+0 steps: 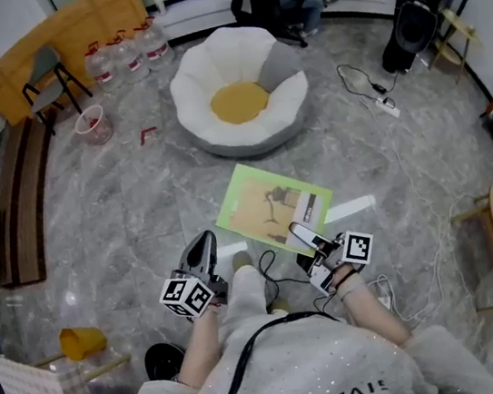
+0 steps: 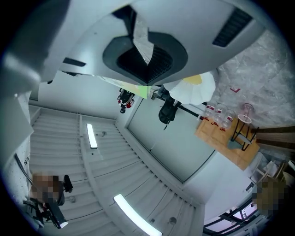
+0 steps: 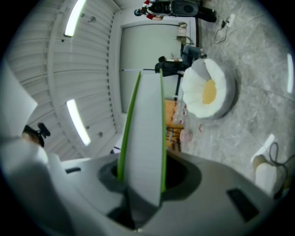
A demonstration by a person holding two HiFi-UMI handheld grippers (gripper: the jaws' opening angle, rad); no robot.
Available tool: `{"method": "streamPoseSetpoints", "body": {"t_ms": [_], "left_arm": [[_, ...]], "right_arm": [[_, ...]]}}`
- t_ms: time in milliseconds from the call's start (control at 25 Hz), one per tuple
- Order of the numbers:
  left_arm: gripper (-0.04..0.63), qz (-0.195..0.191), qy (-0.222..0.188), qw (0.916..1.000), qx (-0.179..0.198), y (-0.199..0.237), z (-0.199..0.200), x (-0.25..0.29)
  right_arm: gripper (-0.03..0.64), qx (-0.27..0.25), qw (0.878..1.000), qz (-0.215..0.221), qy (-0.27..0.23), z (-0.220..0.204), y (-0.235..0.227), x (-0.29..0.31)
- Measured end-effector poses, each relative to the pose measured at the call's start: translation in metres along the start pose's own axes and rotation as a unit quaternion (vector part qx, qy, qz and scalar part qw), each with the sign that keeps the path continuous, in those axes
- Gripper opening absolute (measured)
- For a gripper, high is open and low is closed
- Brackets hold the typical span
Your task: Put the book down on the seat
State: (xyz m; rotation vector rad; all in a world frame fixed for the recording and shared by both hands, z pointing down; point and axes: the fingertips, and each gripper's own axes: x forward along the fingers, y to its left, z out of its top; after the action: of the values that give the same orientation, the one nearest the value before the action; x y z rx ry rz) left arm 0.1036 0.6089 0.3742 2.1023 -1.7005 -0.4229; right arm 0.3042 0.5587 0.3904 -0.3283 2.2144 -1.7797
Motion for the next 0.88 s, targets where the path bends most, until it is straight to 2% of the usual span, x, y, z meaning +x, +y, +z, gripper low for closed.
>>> {"method": "streamPoseSetpoints", "body": {"t_ms": [320, 440, 600, 880], "left_arm": [[0.021, -0.031, 0.006, 0.9995, 0.006, 0.041, 0.044, 0.081], [0.021, -0.038, 0.015, 0.9991, 0.008, 0.082, 0.067, 0.111], [0.021, -0.048, 0.029, 0.9984, 0.006, 0.142, 0.117, 0.147], [0.021, -0.035, 0.018, 0.9992, 0.008, 0.157, 0.104, 0.151]], "right_arm": [[0.150, 0.008, 1.000, -0.010, -0.006, 0.051, -0.004, 0.066], [0.150, 0.007, 1.000, -0.016, -0.014, 0.072, -0.012, 0.116], [0.150, 0.017, 0.999, -0.027, -0.026, 0.095, -0.007, 0.196], [0.150, 0.010, 0.999, -0.031, -0.014, 0.096, -0.030, 0.193]]}}
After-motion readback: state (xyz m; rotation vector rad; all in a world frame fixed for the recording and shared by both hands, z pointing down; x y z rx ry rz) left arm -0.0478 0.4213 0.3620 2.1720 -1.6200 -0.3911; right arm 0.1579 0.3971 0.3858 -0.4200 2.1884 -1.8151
